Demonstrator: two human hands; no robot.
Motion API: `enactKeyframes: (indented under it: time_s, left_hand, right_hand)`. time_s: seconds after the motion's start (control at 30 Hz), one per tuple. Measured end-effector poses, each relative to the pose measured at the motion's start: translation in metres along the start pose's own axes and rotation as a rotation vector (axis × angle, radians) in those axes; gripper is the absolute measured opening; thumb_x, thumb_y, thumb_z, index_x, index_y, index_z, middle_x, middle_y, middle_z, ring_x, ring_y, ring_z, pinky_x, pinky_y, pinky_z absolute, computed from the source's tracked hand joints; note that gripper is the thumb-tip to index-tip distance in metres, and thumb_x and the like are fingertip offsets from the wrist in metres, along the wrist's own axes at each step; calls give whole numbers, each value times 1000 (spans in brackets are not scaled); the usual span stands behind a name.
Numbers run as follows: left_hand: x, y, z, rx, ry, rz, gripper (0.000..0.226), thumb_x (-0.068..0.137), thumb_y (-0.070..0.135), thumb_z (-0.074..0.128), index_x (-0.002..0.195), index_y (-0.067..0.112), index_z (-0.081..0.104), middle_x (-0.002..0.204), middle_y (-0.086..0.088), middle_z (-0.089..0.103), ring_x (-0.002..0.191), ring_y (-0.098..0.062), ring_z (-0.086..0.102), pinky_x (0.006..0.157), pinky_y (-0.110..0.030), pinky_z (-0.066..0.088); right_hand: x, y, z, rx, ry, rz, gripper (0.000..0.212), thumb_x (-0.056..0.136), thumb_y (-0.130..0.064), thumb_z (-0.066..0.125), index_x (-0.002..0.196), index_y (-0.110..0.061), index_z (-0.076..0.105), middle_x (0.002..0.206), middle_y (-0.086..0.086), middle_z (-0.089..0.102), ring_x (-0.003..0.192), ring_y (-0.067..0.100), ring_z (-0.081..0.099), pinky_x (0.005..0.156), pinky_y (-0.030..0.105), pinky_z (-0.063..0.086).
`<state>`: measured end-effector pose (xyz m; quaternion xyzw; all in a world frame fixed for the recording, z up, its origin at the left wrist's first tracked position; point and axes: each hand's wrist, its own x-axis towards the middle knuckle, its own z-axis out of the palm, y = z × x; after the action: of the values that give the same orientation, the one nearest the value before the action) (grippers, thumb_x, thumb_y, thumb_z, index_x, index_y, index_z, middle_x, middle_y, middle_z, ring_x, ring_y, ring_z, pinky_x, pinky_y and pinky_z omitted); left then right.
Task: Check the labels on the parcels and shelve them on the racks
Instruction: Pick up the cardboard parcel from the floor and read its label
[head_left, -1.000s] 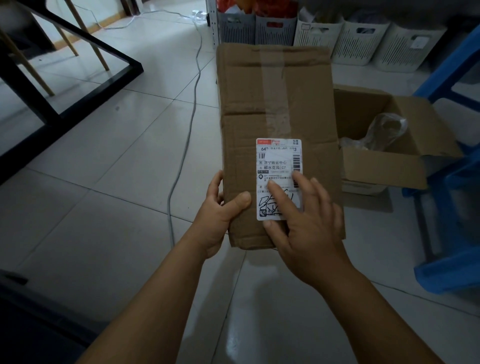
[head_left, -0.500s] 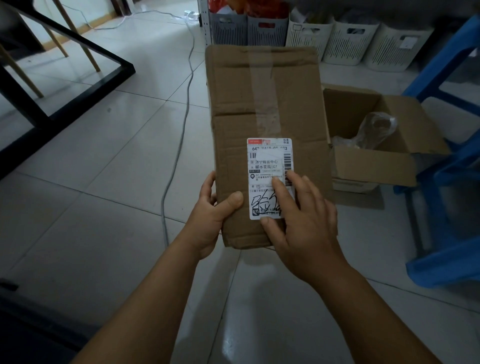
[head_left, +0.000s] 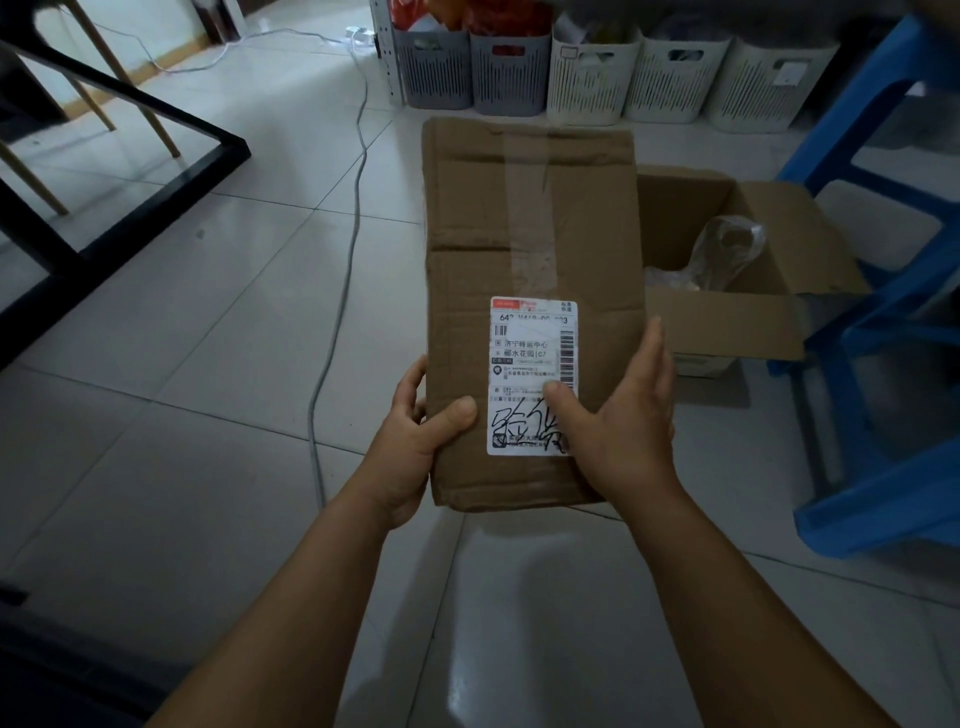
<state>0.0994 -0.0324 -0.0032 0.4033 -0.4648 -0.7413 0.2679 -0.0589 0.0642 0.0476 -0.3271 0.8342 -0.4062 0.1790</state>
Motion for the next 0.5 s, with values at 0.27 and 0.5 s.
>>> enactKeyframes:
  time_s: [0.27, 0.5]
  left_hand:
    - [-18, 4, 27, -20, 69, 10, 77, 78, 33, 66, 149, 24, 39, 127, -11, 71, 96, -22, 78, 72, -33, 64]
    - [-83, 42, 48, -43, 217, -81, 85, 75, 35, 73, 151, 27, 36, 125, -13, 71, 95, -26, 78, 72, -36, 65]
  right_hand:
    - [-5, -4, -18, -1, 0, 27, 92, 86, -42, 63, 154, -20, 6, 161, 3, 13, 144, 22, 19, 114, 48, 17]
    - [-36, -48, -51, 1, -37, 150, 82, 87, -31, 61, 153, -21, 13, 159, 1, 20, 143, 21, 24, 116, 48, 16]
